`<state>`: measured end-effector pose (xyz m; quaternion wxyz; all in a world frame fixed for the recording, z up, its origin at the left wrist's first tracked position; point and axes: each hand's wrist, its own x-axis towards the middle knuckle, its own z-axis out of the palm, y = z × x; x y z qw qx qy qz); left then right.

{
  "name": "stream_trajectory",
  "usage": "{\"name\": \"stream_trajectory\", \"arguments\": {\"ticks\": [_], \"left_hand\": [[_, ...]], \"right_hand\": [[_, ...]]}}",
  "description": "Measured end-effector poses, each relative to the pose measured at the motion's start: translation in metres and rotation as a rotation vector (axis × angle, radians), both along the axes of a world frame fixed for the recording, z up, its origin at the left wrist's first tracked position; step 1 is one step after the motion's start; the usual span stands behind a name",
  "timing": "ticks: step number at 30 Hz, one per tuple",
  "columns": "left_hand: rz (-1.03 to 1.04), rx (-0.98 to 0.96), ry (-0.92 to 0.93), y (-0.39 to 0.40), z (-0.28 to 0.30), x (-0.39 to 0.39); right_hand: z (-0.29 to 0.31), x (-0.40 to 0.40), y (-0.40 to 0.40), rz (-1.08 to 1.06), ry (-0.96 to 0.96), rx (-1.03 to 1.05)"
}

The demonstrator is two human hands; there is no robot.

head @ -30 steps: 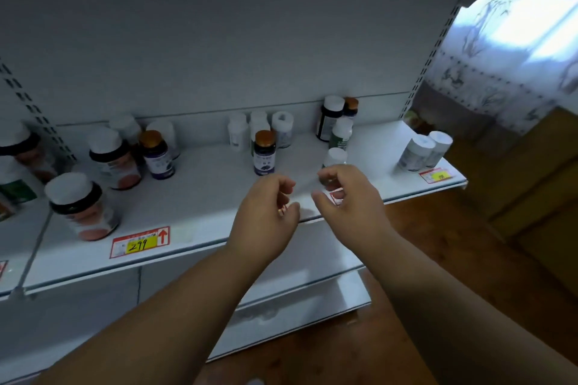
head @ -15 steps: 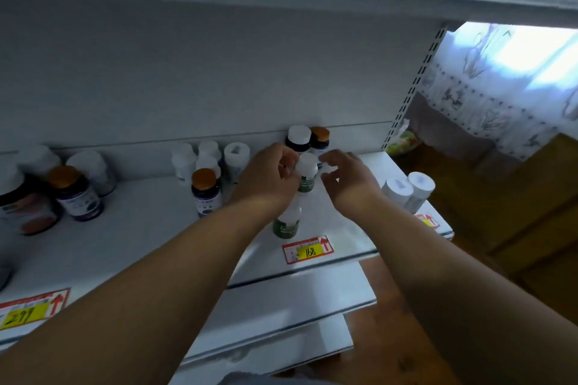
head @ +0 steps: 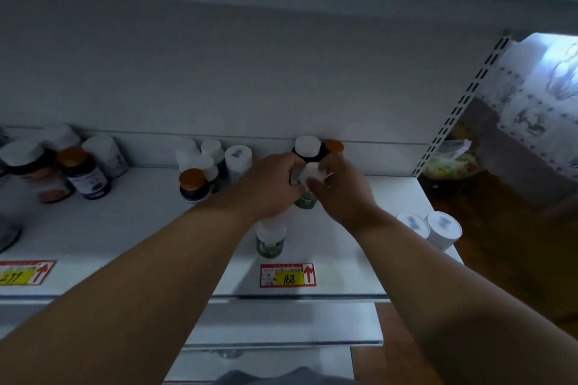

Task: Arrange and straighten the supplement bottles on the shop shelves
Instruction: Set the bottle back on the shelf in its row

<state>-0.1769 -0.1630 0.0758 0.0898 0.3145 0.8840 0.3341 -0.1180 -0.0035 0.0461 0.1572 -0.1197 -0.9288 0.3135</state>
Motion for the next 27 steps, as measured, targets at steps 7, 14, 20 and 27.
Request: {"name": "stream_trajectory", "arguments": {"ticks": [7,14,20,27], "left_hand": [[-0.013,0.302,-0.078,-0.017,0.033,0.043],[0.036,0.665,-0.517,-0.065,0.033,0.082],[-0.054,0.693,-0.492,-0.099,0.020,0.100],[0.002,0.391,-0.041,-0.094,0.016,0.108]], "right_hand": [[0.062,0.041,-0.011,0.004,0.265,-0.803],[0.084,0.074,-0.064,0.028,0.210,-0.943],[0.077,0.093,-0.092,-0.003,0.186,-0.828],[0.076,0.109,-0.080,0.060,0.075,-0.385]]}}
